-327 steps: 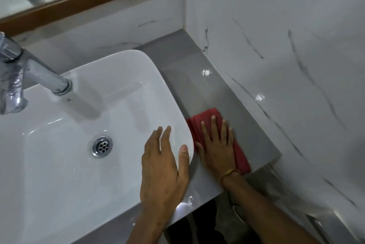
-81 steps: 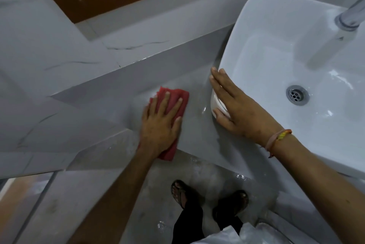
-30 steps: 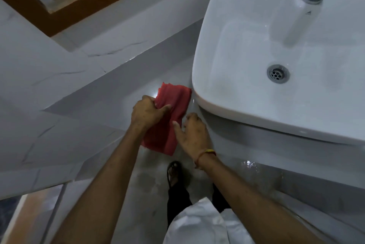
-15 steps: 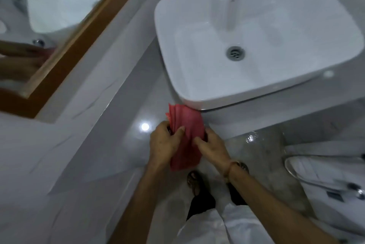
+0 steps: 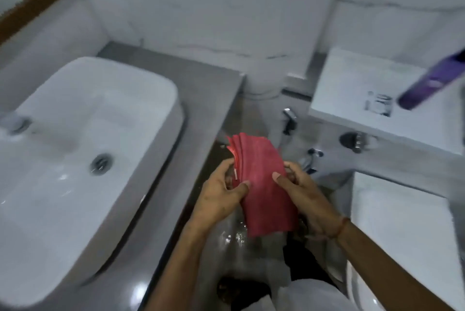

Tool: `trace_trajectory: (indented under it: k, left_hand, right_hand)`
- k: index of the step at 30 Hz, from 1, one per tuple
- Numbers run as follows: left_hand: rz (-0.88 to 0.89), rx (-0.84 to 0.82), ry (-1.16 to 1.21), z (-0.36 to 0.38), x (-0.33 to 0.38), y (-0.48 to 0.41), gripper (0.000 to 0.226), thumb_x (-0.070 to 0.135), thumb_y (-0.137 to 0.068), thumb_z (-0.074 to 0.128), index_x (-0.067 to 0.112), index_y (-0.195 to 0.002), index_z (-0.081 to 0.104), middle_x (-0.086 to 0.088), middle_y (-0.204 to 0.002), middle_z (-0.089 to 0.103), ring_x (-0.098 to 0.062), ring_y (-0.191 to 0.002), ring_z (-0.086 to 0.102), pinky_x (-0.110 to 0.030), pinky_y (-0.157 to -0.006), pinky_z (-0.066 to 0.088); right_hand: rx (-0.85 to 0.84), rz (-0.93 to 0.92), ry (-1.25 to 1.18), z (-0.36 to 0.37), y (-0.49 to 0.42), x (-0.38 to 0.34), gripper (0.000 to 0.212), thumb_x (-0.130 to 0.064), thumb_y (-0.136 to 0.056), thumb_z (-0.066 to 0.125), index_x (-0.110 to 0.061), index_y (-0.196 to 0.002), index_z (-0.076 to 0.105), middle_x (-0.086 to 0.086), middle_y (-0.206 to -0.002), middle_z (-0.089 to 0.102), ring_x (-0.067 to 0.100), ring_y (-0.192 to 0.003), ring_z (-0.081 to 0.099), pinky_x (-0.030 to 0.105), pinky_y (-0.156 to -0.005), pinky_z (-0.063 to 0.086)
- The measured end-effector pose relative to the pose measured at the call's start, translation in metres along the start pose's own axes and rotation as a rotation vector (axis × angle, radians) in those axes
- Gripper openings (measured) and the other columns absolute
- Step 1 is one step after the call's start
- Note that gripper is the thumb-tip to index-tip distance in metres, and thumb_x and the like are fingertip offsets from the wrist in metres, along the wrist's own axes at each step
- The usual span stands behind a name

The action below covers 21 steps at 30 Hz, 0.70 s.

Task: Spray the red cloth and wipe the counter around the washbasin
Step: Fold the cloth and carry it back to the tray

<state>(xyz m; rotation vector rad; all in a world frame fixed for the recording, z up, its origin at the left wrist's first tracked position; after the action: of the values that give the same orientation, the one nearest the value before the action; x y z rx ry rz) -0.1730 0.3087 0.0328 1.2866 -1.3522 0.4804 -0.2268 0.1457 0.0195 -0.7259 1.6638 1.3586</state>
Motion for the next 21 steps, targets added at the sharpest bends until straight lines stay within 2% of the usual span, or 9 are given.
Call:
trace_trajectory:
  k: [2,4,6,10,12,14,18,21]
  left_hand:
    - [0.033,-0.109,0.005,0.044,0.032,-0.023,0.042,0.011,-0.083,0.069,0.035,-0.115,0.058,0.0,-0.101,0.073,-0.017,-0.092,0.07,-0.033,-0.086,0.057]
    - [0.048,-0.183,0.048,0.081,0.06,-0.042,0.039,0.011,-0.085,0.067,0.036,-0.114,0.059,-0.002,-0.102,0.072,-0.015,-0.089,0.07,-0.035,-0.079,0.061]
    - [0.055,-0.225,0.052,0.118,0.087,-0.064,0.039,0.012,-0.086,0.066,0.037,-0.115,0.057,0.0,-0.104,0.07,-0.013,-0.087,0.071,-0.036,-0.072,0.062]
    - [0.058,-0.257,0.054,0.175,0.131,-0.107,0.04,0.011,-0.089,0.063,0.039,-0.116,0.055,0.001,-0.103,0.067,-0.004,-0.08,0.071,-0.022,-0.06,0.058]
    - [0.044,-0.268,0.029,0.193,0.148,-0.126,0.04,0.012,-0.089,0.062,0.037,-0.12,0.053,-0.004,-0.105,0.066,-0.012,-0.084,0.071,-0.023,-0.062,0.06]
    - [0.029,-0.26,-0.007,0.21,0.162,-0.148,0.041,0.016,-0.089,0.063,0.04,-0.121,0.052,-0.006,-0.106,0.066,-0.017,-0.091,0.07,-0.024,-0.065,0.06]
    - [-0.01,-0.185,-0.02,0.222,0.174,-0.177,0.044,0.014,-0.089,0.064,0.035,-0.126,0.053,-0.005,-0.101,0.067,-0.01,-0.083,0.069,-0.017,-0.06,0.057]
    - [-0.022,-0.145,-0.043,0.227,0.184,-0.192,0.038,0.011,-0.088,0.064,0.04,-0.112,0.057,-0.002,-0.097,0.069,-0.008,-0.073,0.071,-0.022,-0.062,0.059]
  right_hand:
    - [0.101,-0.031,-0.063,-0.051,-0.002,-0.01,0.023,-0.013,-0.092,0.055,-0.011,-0.115,0.056,0.011,-0.107,0.067,0.017,-0.091,0.066,0.019,-0.076,0.056]
    - [0.157,-0.044,-0.125,-0.092,-0.005,-0.019,0.021,-0.014,-0.092,0.055,-0.015,-0.113,0.056,0.009,-0.105,0.067,0.012,-0.086,0.065,0.011,-0.068,0.054]
    - [0.168,-0.037,-0.194,-0.132,-0.012,-0.028,0.024,-0.016,-0.092,0.056,-0.014,-0.115,0.055,0.009,-0.107,0.067,0.014,-0.09,0.065,0.015,-0.073,0.055]
    - [0.186,-0.016,-0.321,-0.199,-0.036,-0.047,0.031,-0.017,-0.091,0.058,-0.017,-0.122,0.053,0.015,-0.114,0.064,0.028,-0.105,0.064,0.044,-0.092,0.054]
    - [0.189,-0.016,-0.318,-0.224,-0.052,-0.054,0.032,-0.018,-0.09,0.059,-0.02,-0.122,0.053,0.019,-0.113,0.064,0.031,-0.104,0.065,0.048,-0.093,0.053]
    - [0.187,-0.017,-0.31,-0.247,-0.073,-0.058,0.032,-0.019,-0.09,0.059,-0.025,-0.121,0.053,0.018,-0.112,0.066,0.029,-0.102,0.066,0.046,-0.092,0.054]
    - [0.157,-0.015,-0.325,-0.267,-0.109,-0.058,0.03,-0.022,-0.089,0.061,-0.03,-0.117,0.055,0.014,-0.111,0.067,0.024,-0.097,0.068,0.032,-0.08,0.056]
    - [0.162,0.027,-0.351,-0.271,-0.133,-0.057,0.027,-0.02,-0.089,0.061,-0.03,-0.114,0.057,0.009,-0.103,0.069,0.015,-0.087,0.07,0.023,-0.07,0.055]
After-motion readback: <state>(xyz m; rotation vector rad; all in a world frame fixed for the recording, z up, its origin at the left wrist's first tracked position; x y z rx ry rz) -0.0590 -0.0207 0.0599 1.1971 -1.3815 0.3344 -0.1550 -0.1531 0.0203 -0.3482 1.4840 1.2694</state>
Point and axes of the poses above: each hand's wrist, its own y-axis away from the middle knuckle, its own z-axis out of the palm, x = y × z, the point moved 6 cm from there along -y, towards the middle knuckle
